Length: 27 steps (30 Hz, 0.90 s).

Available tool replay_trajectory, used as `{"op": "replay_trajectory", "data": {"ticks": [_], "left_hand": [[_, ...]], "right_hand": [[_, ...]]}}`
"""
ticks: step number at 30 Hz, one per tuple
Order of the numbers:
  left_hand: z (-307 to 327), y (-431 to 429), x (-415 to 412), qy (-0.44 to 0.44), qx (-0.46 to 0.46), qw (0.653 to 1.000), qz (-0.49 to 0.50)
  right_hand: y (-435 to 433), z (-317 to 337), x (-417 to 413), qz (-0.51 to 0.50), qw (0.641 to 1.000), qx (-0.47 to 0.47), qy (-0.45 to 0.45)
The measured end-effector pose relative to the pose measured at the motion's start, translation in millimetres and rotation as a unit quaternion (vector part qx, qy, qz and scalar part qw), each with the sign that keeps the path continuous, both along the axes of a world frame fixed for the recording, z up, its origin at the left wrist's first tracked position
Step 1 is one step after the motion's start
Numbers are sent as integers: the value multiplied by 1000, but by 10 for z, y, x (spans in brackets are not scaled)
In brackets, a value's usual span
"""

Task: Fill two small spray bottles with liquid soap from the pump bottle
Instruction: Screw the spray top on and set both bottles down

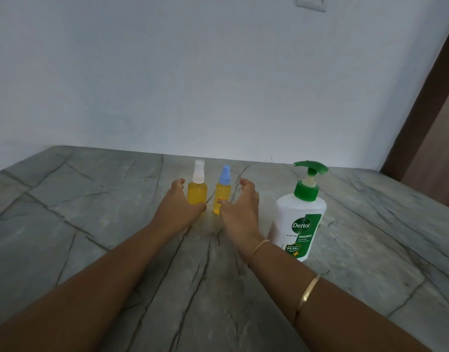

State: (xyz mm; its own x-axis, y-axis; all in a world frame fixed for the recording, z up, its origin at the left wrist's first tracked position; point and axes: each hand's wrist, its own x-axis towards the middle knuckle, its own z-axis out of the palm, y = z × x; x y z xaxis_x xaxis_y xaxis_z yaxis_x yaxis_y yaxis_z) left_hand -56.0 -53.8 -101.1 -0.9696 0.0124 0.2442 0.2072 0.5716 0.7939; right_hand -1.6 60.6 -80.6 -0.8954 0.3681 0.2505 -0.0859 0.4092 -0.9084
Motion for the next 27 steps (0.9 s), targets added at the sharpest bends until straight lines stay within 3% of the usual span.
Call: {"op": "replay_trajectory", "data": {"ticks": [6, 15, 27], "left_hand": [[-14, -33, -9, 17, 11, 1000, -22], [-33, -20, -13, 45, -9, 999, -21], [2, 26, -219, 52, -50, 997, -18]], "right_hand": [[-46, 40, -219, 10, 998, -22, -51], [-123, -77, -306, -1, 996, 91, -16], [-139, -42, -501, -44, 993, 110, -9]]}}
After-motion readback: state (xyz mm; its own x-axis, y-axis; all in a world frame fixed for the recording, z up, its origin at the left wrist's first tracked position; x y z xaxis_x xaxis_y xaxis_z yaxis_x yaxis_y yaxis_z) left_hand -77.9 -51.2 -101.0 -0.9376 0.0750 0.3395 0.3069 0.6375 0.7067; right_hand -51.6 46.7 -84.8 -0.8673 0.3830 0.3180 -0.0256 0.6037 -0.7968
